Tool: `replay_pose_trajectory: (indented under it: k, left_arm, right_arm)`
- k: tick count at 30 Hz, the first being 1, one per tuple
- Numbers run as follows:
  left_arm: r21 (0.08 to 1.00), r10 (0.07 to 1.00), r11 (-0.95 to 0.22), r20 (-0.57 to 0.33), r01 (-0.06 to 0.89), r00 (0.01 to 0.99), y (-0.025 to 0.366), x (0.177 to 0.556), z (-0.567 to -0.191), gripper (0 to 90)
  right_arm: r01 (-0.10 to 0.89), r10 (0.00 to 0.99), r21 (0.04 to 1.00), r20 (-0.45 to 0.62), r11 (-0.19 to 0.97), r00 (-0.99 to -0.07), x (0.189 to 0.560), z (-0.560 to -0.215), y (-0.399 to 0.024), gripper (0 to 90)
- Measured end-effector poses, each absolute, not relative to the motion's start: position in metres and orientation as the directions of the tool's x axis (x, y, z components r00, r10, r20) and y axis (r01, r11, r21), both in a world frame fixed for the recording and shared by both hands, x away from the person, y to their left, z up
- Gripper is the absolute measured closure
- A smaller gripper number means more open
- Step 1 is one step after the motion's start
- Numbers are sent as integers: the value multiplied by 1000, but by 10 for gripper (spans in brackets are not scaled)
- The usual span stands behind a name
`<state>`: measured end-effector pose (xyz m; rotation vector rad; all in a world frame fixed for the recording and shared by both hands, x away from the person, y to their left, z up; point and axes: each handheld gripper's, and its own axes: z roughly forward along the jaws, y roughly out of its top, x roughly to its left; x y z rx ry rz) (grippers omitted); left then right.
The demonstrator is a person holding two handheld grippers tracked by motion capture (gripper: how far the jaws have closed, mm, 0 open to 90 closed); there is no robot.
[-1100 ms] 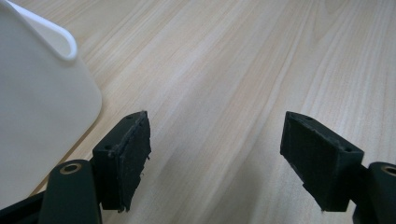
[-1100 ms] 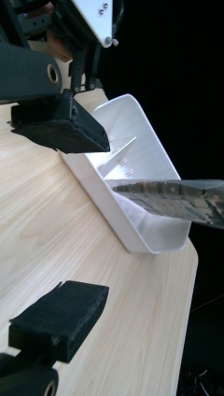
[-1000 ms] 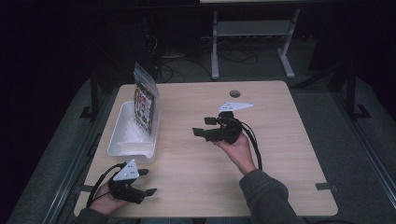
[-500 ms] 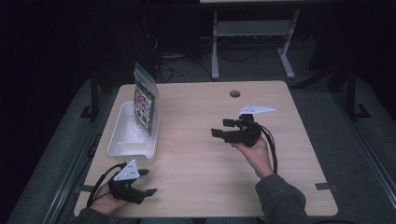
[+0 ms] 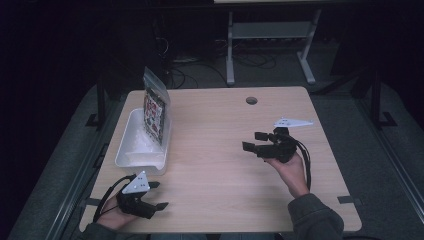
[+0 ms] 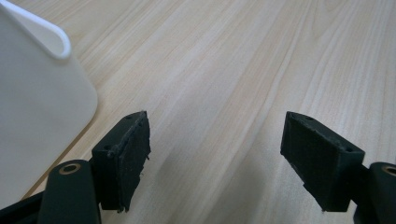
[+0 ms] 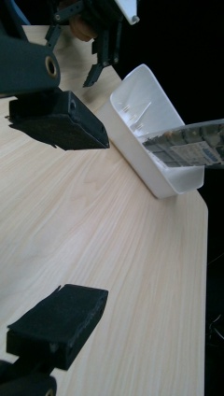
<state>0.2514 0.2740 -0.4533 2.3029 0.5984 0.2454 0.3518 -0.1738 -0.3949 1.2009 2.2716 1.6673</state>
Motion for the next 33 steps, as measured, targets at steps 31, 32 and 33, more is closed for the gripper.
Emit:
replay_pose_trajectory:
  k: [31, 32, 33]
  left_arm:
    - [697, 491, -622, -5, 355, 871, 273, 252, -454, 235]
    - [698, 492, -622, -5, 355, 871, 273, 252, -454, 235]
    - [698, 491, -622, -5, 355, 871, 273, 252, -454, 235]
  right_arm:
    - [617, 651, 780, 416, 102, -635, 306, -434, -231, 193]
    - [618, 651, 780, 418, 101, -633, 304, -435, -232, 194]
    - [619, 652, 779, 418, 102, -633, 302, -436, -233, 194]
